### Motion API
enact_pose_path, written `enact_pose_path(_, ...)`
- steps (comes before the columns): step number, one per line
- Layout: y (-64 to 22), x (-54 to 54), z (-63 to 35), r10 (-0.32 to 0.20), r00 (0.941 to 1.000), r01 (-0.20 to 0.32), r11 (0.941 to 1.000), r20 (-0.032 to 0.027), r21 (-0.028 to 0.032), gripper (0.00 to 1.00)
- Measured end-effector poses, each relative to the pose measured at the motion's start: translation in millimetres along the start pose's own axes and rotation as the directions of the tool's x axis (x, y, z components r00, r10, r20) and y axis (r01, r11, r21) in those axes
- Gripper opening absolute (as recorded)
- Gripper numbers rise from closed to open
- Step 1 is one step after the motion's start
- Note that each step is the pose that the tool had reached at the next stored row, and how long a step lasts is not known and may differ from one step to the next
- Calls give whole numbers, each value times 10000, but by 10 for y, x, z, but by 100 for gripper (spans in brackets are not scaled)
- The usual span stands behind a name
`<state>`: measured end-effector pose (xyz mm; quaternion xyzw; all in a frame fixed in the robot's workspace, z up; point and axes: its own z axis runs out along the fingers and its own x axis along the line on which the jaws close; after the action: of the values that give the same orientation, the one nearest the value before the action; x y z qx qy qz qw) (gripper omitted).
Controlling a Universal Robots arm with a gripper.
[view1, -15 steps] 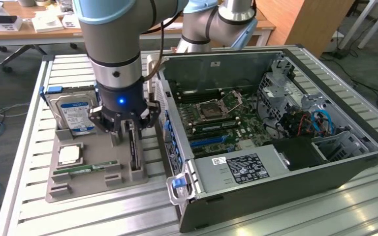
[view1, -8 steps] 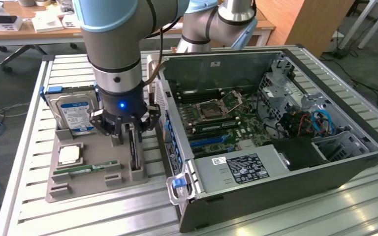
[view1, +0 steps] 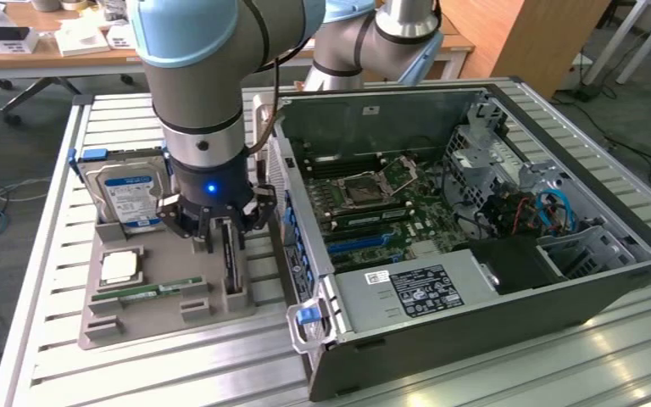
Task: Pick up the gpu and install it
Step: 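Pick up the gpu and move the gpu toward the slot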
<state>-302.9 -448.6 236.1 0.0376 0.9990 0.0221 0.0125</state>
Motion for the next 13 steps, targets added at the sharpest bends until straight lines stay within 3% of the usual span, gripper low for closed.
enact_pose_path(13, 0, -24, 40, 4, 10000, -4, 10000, 1, 0, 47)
